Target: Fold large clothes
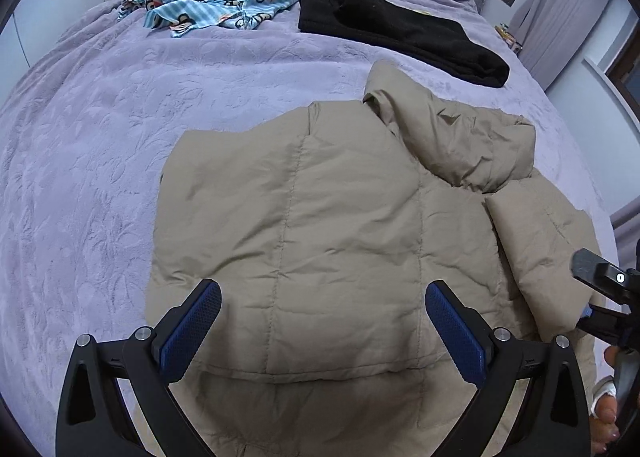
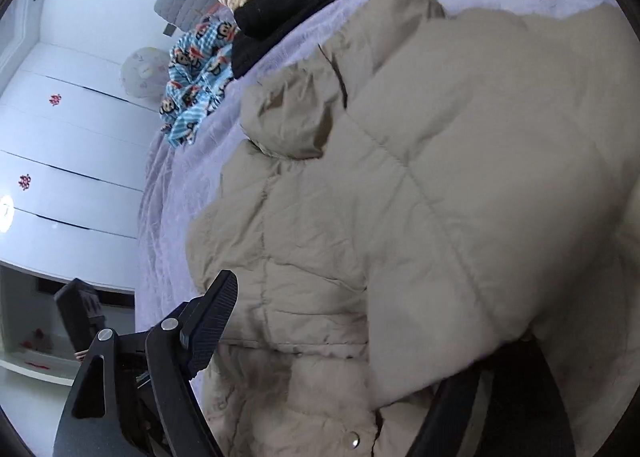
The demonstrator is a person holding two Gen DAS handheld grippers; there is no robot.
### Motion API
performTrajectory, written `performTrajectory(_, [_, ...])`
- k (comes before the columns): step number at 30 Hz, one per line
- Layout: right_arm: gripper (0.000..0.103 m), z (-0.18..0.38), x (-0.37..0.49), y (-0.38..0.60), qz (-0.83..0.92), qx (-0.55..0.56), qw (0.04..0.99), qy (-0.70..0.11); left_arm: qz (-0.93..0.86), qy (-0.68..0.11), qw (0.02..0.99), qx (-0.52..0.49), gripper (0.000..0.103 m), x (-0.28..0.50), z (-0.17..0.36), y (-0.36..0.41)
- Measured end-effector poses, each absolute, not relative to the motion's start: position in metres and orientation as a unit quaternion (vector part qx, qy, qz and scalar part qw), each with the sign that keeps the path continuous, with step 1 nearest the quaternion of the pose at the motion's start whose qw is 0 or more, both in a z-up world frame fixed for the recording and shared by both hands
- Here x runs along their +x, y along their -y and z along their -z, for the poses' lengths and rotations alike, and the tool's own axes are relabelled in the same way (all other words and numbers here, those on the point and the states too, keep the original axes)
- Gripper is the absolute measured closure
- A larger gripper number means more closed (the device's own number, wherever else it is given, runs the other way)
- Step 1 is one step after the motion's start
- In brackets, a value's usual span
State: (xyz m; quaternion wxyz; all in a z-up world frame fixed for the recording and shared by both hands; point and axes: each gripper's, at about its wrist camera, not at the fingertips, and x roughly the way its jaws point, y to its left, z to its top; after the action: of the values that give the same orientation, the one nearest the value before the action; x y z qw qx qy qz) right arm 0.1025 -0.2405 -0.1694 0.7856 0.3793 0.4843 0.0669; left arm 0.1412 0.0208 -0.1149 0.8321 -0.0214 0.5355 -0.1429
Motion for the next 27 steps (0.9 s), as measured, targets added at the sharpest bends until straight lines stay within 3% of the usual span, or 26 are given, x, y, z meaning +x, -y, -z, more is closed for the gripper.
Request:
performTrajectory(4, [0.024, 0.152, 0.076, 0.27, -0.023, 0.433, 0.785, -0.442, 0.155, -0.531, 0.832, -0.038, 0.001, 0.15, 0.109, -0.03])
performTrajectory(6, [0.052, 0.156, 0.071, 0.288, 0.01, 0.459, 0.78, -0.426, 0.161, -0.529, 0.832, -0.044, 0.001, 0.151, 0.106, -0.037])
performTrajectory(7, [0.074, 0.159, 0.073, 0.297, 0.022, 0.468, 0.776, -0.422, 0.166, -0.529, 0.831, -0.049, 0.001, 0.152, 0.105, -0.041])
performTrajectory(8, [0.089, 0.158, 0.08, 0.299, 0.023, 0.474, 0.776, -0.416, 0.172, -0.53, 0.829, -0.056, 0.001, 0.153, 0.105, -0.045])
performTrajectory(9, [0.091, 0.155, 0.089, 0.295, 0.02, 0.47, 0.782, -0.409, 0.179, -0.532, 0.825, -0.067, 0.001, 0.153, 0.104, -0.049])
performTrajectory(13, [0.091, 0.13, 0.12, 0.246, -0.041, 0.371, 0.832, -0.412, 0.215, -0.547, 0.796, -0.143, 0.001, 0.159, 0.107, -0.073])
performTrajectory(19, [0.091, 0.156, 0.15, 0.133, -0.109, 0.187, 0.844, -0.491, 0.271, -0.548, 0.755, -0.237, 0.001, 0.162, 0.11, -0.085])
performTrajectory(22, [0.084, 0.178, 0.148, 0.107, -0.106, 0.129, 0.828, -0.535, 0.296, -0.553, 0.733, -0.264, 0.001, 0.163, 0.114, -0.077])
performTrajectory(24, [0.065, 0.184, 0.146, 0.101, -0.107, 0.112, 0.819, -0.552, 0.309, -0.555, 0.72, -0.28, 0.001, 0.164, 0.116, -0.07])
performTrajectory(26, [0.036, 0.177, 0.138, 0.103, -0.117, 0.119, 0.816, -0.554, 0.323, -0.555, 0.707, -0.296, 0.001, 0.165, 0.117, -0.064])
performTrajectory(27, [0.034, 0.172, 0.134, 0.108, -0.119, 0.127, 0.816, -0.551, 0.328, -0.555, 0.703, -0.3, 0.001, 0.165, 0.118, -0.062])
